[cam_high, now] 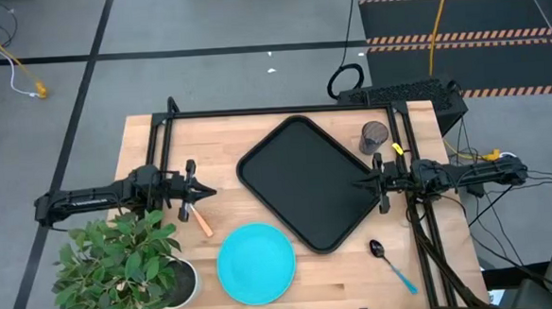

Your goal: Pick and place plate/cup/fork/spoon on tray

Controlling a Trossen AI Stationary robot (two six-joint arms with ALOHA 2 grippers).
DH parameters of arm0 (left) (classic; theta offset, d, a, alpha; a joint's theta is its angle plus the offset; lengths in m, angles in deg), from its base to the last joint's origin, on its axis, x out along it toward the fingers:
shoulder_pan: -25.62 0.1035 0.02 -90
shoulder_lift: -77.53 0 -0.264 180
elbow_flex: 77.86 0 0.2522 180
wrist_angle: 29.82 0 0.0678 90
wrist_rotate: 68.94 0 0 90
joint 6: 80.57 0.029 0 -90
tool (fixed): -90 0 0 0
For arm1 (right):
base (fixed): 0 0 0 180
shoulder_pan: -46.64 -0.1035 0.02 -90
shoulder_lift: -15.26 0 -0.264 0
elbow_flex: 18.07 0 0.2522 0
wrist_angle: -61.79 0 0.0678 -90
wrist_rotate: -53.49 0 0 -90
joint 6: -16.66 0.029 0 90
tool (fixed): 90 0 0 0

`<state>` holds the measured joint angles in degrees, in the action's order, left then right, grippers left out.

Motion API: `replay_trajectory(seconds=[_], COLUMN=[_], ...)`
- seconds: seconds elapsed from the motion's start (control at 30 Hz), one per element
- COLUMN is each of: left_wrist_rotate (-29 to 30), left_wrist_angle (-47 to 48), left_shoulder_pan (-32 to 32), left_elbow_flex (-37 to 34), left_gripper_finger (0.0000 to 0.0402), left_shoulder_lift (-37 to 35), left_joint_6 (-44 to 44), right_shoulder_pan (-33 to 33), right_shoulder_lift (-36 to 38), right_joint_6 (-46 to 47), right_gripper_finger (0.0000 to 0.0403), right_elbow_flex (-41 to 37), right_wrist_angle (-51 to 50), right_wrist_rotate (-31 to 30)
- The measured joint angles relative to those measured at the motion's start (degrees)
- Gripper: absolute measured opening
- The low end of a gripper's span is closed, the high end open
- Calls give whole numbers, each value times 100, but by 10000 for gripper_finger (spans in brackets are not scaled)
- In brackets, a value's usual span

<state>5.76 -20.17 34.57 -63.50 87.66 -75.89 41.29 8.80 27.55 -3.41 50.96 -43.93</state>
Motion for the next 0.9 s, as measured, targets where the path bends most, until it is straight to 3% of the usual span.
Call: replay_trajectory(seconds=[0.23,0.5,0.9], left_wrist_rotate=[23,140,138], left_wrist_angle=[-42,-1571,-2854], left_shoulder_pan=[0,0,0], left_elbow_flex=[-2,-2,-2], left_gripper_finger=[21,21,21], left_shoulder_lift=[0,-2,-2], left_joint_6=[111,878,-703], right_shoulder_pan=[0,1,2], right_shoulder_lift=[0,2,0], right_joint_6=[2,48,-275], right_gripper_finger=[0,0,0], right_elbow_flex=[0,0,-2], right_wrist_angle=[3,313,1058], right_wrist_rotate=[2,-5,-31])
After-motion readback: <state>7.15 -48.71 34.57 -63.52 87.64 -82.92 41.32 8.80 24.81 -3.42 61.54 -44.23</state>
